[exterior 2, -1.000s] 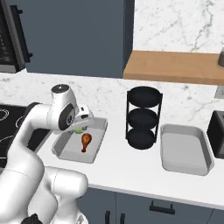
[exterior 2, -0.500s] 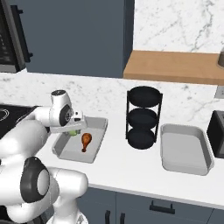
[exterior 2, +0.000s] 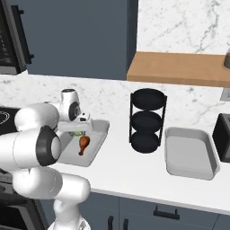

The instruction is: Place one corn and one chicken drumstick in each tupperware on the nearby counter, to pack two identical lunches.

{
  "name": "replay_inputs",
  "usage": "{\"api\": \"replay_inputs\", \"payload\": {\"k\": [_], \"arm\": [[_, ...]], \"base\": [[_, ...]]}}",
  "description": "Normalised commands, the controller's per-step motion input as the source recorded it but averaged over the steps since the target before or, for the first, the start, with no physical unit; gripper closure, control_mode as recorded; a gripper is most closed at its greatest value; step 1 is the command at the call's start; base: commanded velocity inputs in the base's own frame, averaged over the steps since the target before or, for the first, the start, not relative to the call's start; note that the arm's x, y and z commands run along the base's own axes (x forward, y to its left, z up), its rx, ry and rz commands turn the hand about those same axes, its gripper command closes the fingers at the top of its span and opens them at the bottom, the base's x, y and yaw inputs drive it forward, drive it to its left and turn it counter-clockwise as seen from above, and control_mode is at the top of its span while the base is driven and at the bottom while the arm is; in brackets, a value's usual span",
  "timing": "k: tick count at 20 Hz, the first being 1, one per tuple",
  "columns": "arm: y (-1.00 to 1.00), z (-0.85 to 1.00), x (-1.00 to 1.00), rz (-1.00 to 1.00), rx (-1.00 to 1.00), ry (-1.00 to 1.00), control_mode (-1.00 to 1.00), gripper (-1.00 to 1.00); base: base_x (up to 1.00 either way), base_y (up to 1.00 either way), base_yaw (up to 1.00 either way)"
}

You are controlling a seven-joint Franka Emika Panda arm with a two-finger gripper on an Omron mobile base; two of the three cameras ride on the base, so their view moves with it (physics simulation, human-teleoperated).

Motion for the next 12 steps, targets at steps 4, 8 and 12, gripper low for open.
{"api": "replay_inputs", "payload": {"k": [4,8,12], "arm": [[-0.09,0.00,-0.11,0.00,0.00,-0.01,-1.00,-1.00],[-0.50,0.23,-0.73,-0.09,0.06,-0.07,-1.00,-1.00],[-0.56,0.49,-1.00,-0.20,0.11,-0.10,-1.00,-1.00]], "base": [[0.00,0.00,0.00],[0.00,0.00,0.00],[0.00,0.00,0.00]]}}
